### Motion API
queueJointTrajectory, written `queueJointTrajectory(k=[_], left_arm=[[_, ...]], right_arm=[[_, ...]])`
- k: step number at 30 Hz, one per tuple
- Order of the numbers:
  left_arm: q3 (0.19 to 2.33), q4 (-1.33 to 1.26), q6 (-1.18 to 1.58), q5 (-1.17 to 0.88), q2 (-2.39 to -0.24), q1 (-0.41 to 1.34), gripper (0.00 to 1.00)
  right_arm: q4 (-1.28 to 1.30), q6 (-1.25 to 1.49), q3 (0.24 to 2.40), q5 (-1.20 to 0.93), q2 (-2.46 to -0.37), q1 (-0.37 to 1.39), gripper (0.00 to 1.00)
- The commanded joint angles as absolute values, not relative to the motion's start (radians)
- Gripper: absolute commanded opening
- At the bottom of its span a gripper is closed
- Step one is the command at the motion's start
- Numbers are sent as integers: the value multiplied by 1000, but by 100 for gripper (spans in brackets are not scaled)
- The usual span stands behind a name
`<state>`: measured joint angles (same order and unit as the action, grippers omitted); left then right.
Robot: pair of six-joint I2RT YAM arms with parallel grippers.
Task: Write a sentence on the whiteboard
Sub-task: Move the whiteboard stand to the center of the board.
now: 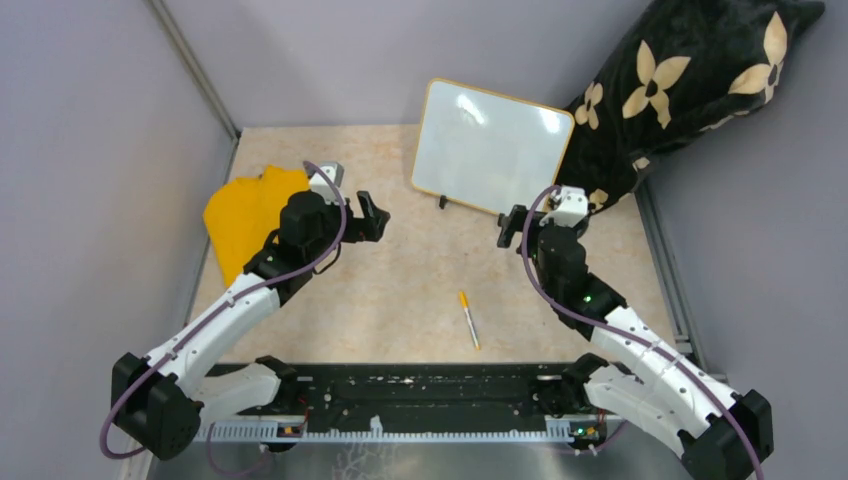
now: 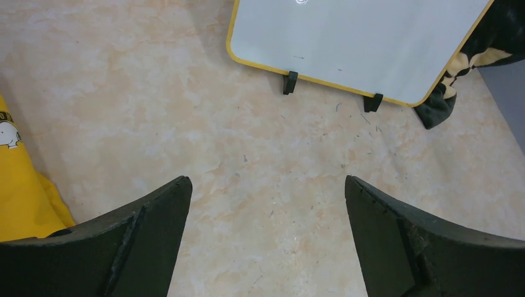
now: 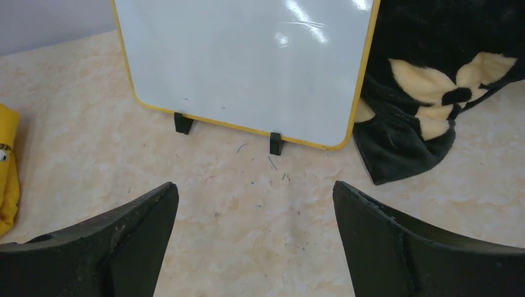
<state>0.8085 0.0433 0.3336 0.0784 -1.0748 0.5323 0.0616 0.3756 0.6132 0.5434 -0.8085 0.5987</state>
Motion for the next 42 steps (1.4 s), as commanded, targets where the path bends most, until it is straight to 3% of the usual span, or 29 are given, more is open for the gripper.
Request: queueJointTrajectory(k=[1,13,19,26,30,34,42], left_arm=[[801,7,339,96,-1058,534,99],[795,8,309,72,-1045,535,99],[756,-64,295,32,-1009,534,99],[772,-35,309,42,-1016,535,99],[776,-23,320,50,-1011,535,99],[779,-18,325,43,-1000,535,99],[780,-16,334,22,-995,535,99]], right_arm=[[8,355,622,530,-795,590,94],[109,275,717,482,-834,656,90],[178,382,732,502,-926,670,87],[170,604,731,603,-1103,654,75],[93,689,724,581,-1224,549,68],[12,657,761,593,-1344,522,58],[8,623,898,584,-1552,495,53]])
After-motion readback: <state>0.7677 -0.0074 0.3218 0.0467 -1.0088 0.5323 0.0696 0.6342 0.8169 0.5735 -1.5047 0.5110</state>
